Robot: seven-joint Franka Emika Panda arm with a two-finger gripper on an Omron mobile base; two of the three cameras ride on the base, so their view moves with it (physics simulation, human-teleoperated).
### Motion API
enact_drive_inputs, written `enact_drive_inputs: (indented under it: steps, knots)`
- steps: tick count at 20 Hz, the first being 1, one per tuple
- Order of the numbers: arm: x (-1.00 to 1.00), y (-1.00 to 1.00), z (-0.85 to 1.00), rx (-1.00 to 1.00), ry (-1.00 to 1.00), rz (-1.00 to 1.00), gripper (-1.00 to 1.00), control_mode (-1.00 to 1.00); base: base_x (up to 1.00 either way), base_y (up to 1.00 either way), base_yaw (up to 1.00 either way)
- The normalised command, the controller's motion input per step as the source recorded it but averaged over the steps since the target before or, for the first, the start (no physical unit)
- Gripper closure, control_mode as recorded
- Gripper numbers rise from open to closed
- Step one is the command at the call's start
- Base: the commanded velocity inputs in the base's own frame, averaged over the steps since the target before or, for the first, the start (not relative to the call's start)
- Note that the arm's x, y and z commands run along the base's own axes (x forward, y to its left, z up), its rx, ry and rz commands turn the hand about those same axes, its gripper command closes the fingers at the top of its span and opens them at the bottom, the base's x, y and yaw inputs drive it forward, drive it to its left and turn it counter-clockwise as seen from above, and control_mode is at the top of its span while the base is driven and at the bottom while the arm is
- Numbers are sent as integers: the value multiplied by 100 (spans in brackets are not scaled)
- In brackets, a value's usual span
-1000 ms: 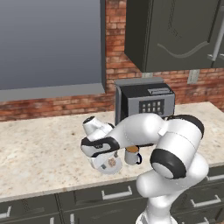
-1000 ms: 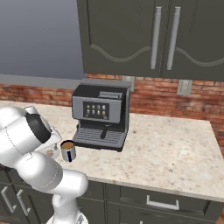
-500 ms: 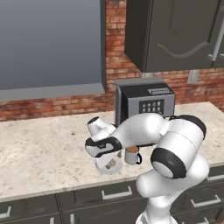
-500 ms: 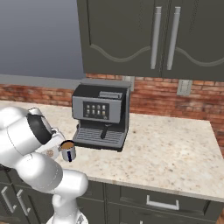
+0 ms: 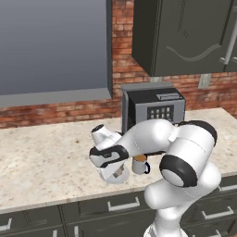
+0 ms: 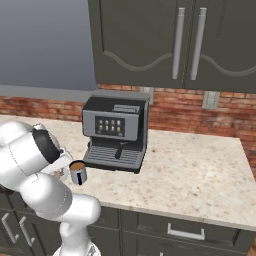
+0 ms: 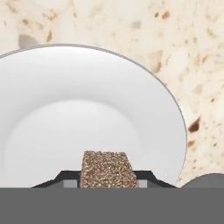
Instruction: Take a sugar cube from the saucer and place it inside the coffee. Then, grab milk from the fridge and place it next to the coffee on the counter to sweeten the coffee.
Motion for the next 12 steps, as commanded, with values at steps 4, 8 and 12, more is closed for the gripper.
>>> enact_drive_inputs:
  steps: [4,8,12]
  knots:
    - [0,0,-3,0,0,3,100,-100,0,0,0]
    - [-17,0,12,0,-2,4,100,-100,0,0,0]
    - [-25,-6,52,0,-10,0,100,-100,0,0,0]
